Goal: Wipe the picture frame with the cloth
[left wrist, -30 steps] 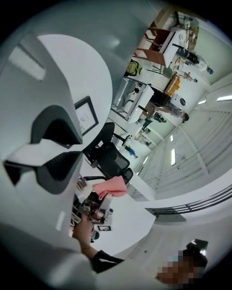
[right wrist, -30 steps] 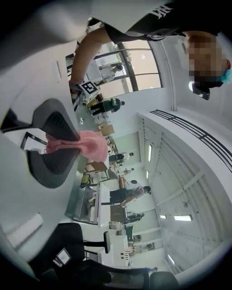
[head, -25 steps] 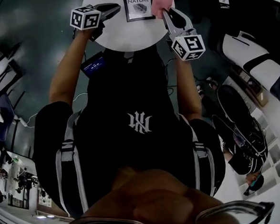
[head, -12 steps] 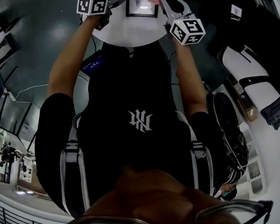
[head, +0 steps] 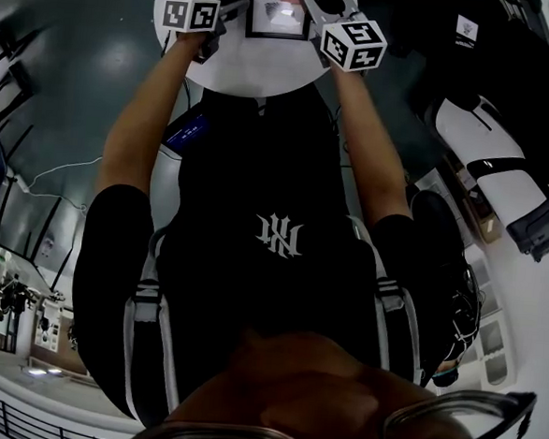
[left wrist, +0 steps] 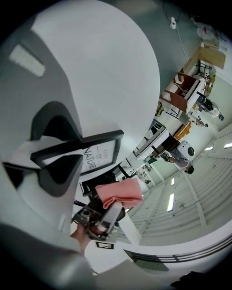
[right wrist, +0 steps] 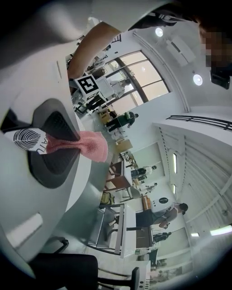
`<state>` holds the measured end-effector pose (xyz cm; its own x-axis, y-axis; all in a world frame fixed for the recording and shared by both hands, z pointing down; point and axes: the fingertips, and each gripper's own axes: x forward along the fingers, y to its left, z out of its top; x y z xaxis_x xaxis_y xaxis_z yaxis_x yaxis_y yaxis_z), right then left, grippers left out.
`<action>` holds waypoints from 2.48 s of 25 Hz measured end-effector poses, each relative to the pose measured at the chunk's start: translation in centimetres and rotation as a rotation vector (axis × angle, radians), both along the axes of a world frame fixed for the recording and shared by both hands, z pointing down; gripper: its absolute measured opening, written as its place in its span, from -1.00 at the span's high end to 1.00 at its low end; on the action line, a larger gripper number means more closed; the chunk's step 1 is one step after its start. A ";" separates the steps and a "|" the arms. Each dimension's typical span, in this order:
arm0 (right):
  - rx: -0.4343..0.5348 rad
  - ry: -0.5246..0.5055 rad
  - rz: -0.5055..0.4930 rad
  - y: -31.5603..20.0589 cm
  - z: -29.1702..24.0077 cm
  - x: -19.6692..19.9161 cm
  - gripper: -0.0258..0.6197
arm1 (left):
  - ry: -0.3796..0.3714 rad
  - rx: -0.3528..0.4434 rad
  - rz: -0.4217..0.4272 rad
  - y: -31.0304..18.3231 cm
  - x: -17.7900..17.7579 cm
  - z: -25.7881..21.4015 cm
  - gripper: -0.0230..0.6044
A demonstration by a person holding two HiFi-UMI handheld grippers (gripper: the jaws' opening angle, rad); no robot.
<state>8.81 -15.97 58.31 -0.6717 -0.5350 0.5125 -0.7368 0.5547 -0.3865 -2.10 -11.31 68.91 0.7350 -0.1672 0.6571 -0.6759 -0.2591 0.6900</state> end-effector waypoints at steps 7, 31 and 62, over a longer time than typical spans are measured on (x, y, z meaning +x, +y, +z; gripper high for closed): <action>-0.019 0.031 -0.033 -0.9 1.7 -1.7 0.76 | -0.041 -0.020 0.007 0.2 0.2 0.9 0.64; -0.158 0.265 -0.107 -3.7 9.5 -8.2 0.76 | -0.010 -0.060 -0.007 0.3 1.3 1.6 0.74; -0.185 0.511 -0.037 -2.9 11.8 -0.3 0.77 | -0.021 -0.060 -0.039 0.4 1.4 1.7 0.73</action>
<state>8.55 -18.92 70.12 -0.3292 -0.3854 0.8620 -0.8375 0.5408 -0.0780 -0.68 -10.95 70.57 0.7144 -0.1550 0.6823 -0.6993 -0.1913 0.6888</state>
